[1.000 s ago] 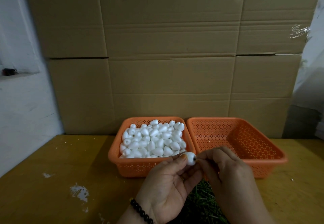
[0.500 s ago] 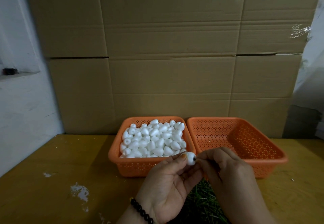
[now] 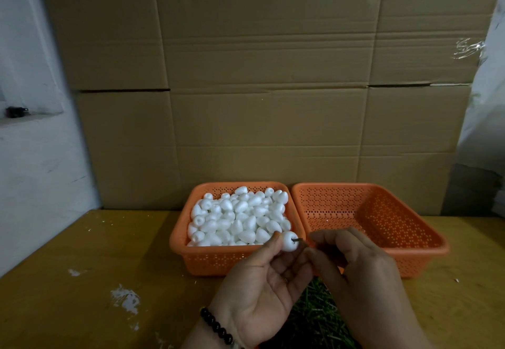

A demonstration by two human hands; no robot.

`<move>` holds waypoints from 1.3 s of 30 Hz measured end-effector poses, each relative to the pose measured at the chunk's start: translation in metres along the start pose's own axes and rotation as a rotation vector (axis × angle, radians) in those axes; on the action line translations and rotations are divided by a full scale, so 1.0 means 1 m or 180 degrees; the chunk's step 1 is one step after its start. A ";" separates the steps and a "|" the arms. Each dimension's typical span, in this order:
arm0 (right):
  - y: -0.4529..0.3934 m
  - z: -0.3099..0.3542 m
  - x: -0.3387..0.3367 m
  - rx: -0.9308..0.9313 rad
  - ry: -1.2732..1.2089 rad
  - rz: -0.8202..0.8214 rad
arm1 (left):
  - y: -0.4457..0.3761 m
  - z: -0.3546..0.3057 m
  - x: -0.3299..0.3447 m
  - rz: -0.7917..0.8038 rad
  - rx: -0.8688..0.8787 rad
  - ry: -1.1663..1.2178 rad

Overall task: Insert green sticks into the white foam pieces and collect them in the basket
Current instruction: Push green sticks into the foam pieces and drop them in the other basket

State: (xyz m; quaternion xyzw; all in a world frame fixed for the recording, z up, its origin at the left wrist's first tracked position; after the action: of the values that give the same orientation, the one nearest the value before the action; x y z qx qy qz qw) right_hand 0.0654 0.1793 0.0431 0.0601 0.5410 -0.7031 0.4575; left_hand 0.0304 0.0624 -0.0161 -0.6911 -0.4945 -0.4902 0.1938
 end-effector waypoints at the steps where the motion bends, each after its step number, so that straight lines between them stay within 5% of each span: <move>1: 0.000 0.000 -0.001 -0.0004 -0.0012 -0.0017 | -0.001 0.000 0.000 -0.0009 -0.0062 0.0149; 13: -0.001 0.003 -0.004 -0.0062 -0.0074 -0.0183 | -0.004 0.001 -0.001 -0.0002 -0.0247 0.1379; 39: -0.001 -0.002 -0.003 -0.0043 0.0182 -0.0101 | -0.002 -0.005 0.000 0.0053 0.0050 0.1097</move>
State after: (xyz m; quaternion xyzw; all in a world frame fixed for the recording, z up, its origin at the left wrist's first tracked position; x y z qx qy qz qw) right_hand 0.0658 0.1824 0.0449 0.0684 0.5595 -0.7047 0.4310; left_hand 0.0263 0.0599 -0.0145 -0.5994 -0.4520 -0.5959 0.2851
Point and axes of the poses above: each hand's wrist, its own y-axis away from the middle knuckle, its own x-axis out of the palm, z = x × y, the point moved 6 cm from there along -y, towards the middle knuckle, and after that the axes turned 8 degrees about y, right-handed, at the moved point
